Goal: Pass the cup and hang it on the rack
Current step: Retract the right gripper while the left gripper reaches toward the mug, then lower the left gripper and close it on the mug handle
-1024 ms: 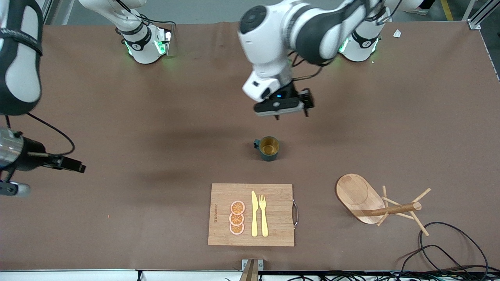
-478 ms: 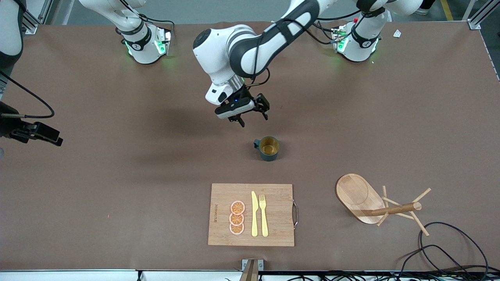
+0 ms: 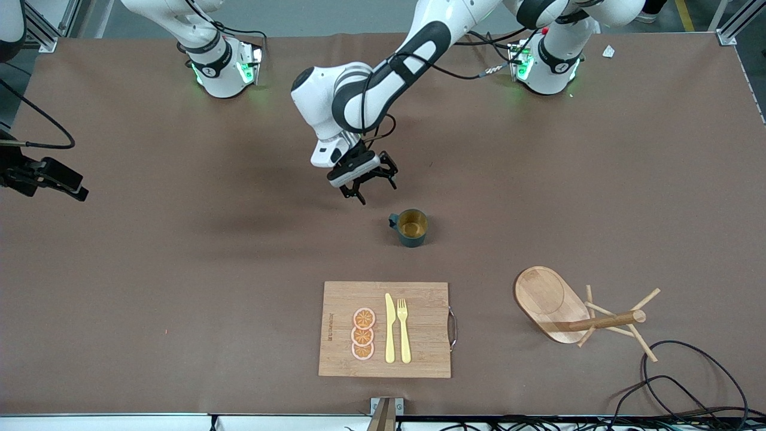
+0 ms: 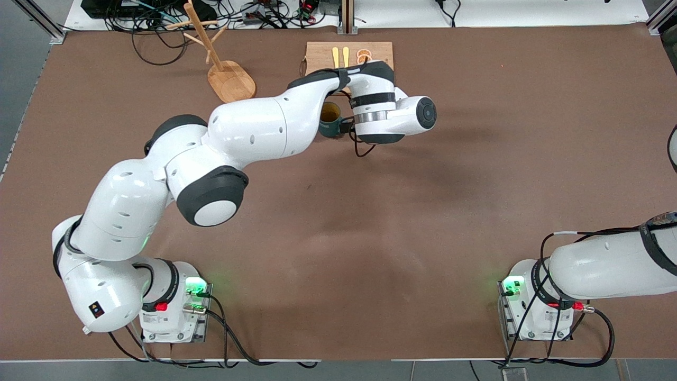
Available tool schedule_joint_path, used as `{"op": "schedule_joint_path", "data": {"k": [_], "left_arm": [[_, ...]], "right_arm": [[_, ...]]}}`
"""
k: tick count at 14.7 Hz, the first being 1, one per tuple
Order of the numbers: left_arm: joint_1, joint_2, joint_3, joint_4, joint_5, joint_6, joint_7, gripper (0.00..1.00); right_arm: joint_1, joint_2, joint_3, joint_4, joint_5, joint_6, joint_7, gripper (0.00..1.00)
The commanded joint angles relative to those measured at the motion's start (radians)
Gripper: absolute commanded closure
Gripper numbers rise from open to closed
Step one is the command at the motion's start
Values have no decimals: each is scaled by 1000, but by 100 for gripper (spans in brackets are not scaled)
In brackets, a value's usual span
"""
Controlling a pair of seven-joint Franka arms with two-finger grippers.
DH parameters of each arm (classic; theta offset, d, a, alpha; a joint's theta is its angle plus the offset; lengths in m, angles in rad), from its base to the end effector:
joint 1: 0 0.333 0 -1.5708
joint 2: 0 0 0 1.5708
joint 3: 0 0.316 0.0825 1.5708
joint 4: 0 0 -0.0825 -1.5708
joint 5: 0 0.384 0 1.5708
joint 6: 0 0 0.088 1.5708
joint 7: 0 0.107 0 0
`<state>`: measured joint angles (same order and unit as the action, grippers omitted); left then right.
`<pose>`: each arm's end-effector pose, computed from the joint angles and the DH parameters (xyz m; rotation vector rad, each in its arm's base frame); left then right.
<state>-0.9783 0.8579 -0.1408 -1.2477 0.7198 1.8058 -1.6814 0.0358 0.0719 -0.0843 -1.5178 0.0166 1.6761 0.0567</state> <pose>0.3894 -0.6178 0.2404 -2.6539 -0.4263 -0.6963 0.5868 -0.0250 0.6186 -3.1234 0.1653 -0.1355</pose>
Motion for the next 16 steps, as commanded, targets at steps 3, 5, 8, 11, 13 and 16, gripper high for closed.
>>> {"op": "schedule_joint_path", "data": {"k": [3,5,8,11,13,16], "left_arm": [[-2,72,27,34,18,26,-165,8],[-6,98,50,33,20,26,-170,13],[-16,99,81,34,18,46,-172,14],[-16,101,104,34,20,70,-173,14],[-16,115,113,36,20,75,-175,14],[-16,122,125,34,20,99,-216,15]], "right_arm": [[-8,-23,9,-2,-21,14,-25,0],[-2,-23,9,-2,-23,14,-15,0],[-1,-23,11,-2,-24,-1,5,0],[-1,-23,11,-1,-26,-13,-5,0],[1,-23,12,4,-26,-13,-5,0],[-1,-24,12,4,-26,-13,-6,0]]}}
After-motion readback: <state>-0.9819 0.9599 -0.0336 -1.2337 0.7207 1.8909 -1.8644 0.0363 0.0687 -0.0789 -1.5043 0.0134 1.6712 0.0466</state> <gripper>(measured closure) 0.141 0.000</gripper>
